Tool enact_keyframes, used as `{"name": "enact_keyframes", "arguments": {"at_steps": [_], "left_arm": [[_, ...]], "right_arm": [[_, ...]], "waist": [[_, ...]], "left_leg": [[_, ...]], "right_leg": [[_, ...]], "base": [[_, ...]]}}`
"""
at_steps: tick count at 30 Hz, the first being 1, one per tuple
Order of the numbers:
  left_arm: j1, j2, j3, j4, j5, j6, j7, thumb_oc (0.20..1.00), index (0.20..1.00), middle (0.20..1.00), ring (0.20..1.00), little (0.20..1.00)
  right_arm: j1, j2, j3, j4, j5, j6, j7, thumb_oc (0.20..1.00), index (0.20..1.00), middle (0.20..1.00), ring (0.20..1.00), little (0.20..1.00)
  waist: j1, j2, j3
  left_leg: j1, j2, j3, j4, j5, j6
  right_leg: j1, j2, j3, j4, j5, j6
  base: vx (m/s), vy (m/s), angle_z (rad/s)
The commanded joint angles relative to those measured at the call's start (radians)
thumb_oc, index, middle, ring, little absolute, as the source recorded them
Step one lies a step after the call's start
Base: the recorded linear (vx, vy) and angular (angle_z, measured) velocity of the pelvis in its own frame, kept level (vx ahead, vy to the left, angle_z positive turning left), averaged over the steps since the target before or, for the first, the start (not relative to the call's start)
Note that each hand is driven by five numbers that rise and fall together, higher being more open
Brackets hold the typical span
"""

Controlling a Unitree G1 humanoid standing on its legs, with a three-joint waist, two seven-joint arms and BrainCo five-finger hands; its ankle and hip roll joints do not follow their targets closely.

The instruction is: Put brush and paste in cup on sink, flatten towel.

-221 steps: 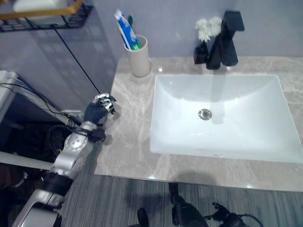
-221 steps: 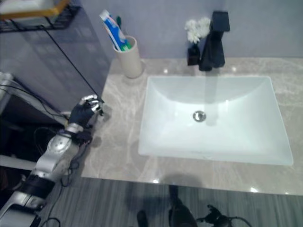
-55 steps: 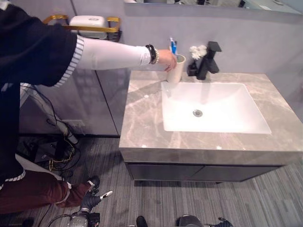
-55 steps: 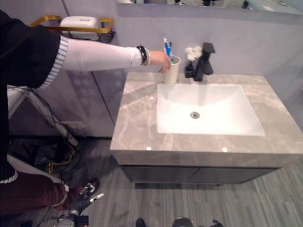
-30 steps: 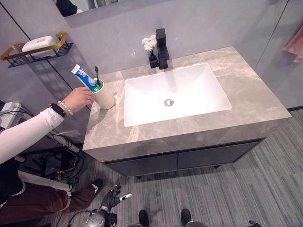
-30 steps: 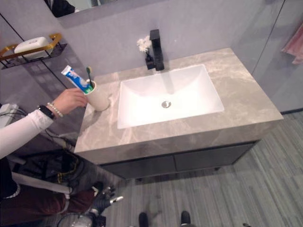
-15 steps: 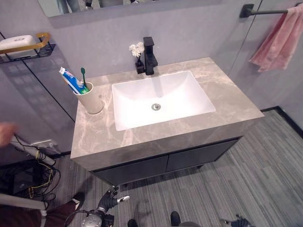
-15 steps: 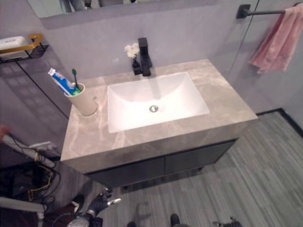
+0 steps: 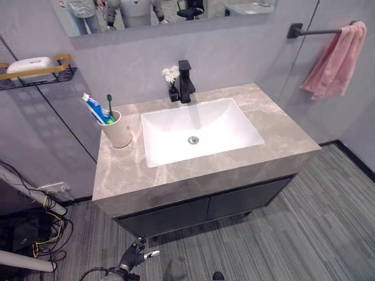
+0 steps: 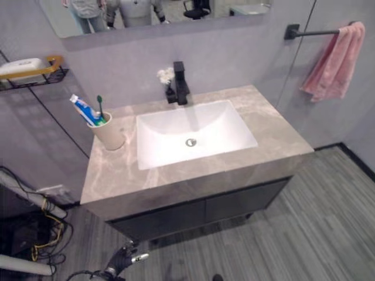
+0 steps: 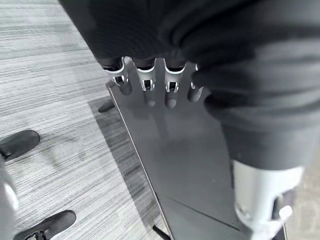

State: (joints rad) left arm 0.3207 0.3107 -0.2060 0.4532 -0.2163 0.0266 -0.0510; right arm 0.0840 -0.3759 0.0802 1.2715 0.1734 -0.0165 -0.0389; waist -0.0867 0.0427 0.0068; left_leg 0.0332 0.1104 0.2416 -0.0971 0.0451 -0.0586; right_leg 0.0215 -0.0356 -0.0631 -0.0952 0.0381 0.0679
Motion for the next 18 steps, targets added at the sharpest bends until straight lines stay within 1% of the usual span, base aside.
{"name": "enact_keyframes", "arguments": {"at_steps": [1, 2, 3, 8, 12, 17, 18], "left_arm": [[-0.006, 0.028, 0.054, -0.033, 0.006, -0.023, 0.008, 1.0, 1.0, 1.0, 1.0, 1.0], [0.003, 0.029, 0.067, -0.033, 0.002, -0.024, 0.016, 1.0, 1.0, 1.0, 1.0, 1.0], [0.003, 0.029, 0.068, -0.034, 0.002, -0.024, 0.016, 1.0, 1.0, 1.0, 1.0, 1.0], [0.012, 0.025, 0.078, -0.021, -0.001, -0.026, 0.024, 1.0, 1.0, 1.0, 1.0, 1.0], [0.004, 0.025, 0.069, -0.015, 0.002, -0.026, 0.021, 1.0, 1.0, 1.0, 1.0, 1.0], [0.002, 0.024, 0.072, -0.029, -0.021, -0.026, 0.023, 1.0, 1.0, 1.0, 1.0, 1.0], [0.003, 0.025, 0.078, -0.047, -0.025, -0.027, 0.027, 1.0, 1.0, 1.0, 1.0, 1.0]], "right_arm": [[-0.059, 0.026, 0.036, 0.029, -0.011, -0.007, 0.0, 1.0, 1.0, 1.0, 1.0, 1.0], [-0.06, 0.029, 0.047, 0.013, -0.018, -0.008, 0.001, 1.0, 1.0, 1.0, 1.0, 1.0], [-0.06, 0.029, 0.048, 0.013, -0.018, -0.008, 0.001, 1.0, 1.0, 1.0, 1.0, 1.0], [-0.063, 0.05, 0.073, -0.006, -0.022, -0.009, 0.004, 1.0, 1.0, 1.0, 1.0, 1.0], [-0.062, 0.069, 0.081, 0.001, -0.011, -0.006, 0.015, 1.0, 1.0, 1.0, 1.0, 1.0], [-0.065, 0.084, 0.09, -0.001, -0.009, -0.005, 0.013, 1.0, 1.0, 1.0, 1.0, 1.0], [-0.074, 0.095, 0.061, -0.014, 0.077, -0.008, 0.014, 1.0, 1.0, 1.0, 1.0, 1.0]], "waist": [[0.016, -0.055, 0.003], [0.027, -0.059, 0.005], [0.026, -0.06, 0.005], [0.047, -0.071, 0.006], [0.053, -0.073, 0.007], [0.057, -0.067, 0.008], [0.056, -0.062, 0.008]], "left_leg": [[0.004, -0.055, -0.041, 0.01, -0.035, 0.028], [0.004, -0.059, -0.049, 0.01, -0.037, 0.031], [0.004, -0.059, -0.05, 0.01, -0.037, 0.031], [0.002, -0.073, -0.073, 0.01, -0.043, 0.039], [-0.001, -0.084, -0.082, 0.012, -0.048, 0.045], [-0.002, -0.097, -0.086, 0.016, -0.056, 0.055], [-0.001, -0.103, -0.088, 0.019, -0.06, 0.06]], "right_leg": [[-0.035, -0.012, -0.036, 0.043, 0.001, 0.029], [-0.03, -0.014, -0.048, 0.046, -0.002, 0.029], [-0.03, -0.014, -0.049, 0.046, -0.003, 0.029], [-0.017, -0.027, -0.071, 0.044, -0.004, 0.035], [-0.013, -0.04, -0.082, 0.047, -0.001, 0.042], [-0.014, -0.052, -0.085, 0.055, 0.001, 0.051], [-0.015, -0.06, -0.083, 0.064, 0.002, 0.055]], "base": [[0.02, 0.021, 0.22], [0.01, 0.017, 0.19], [0.01, 0.022, 0.19], [0.01, 0.045, 0.19], [0.0, 0.063, 0.12], [0.0, 0.074, 0.08], [-0.01, 0.166, 0.1]]}}
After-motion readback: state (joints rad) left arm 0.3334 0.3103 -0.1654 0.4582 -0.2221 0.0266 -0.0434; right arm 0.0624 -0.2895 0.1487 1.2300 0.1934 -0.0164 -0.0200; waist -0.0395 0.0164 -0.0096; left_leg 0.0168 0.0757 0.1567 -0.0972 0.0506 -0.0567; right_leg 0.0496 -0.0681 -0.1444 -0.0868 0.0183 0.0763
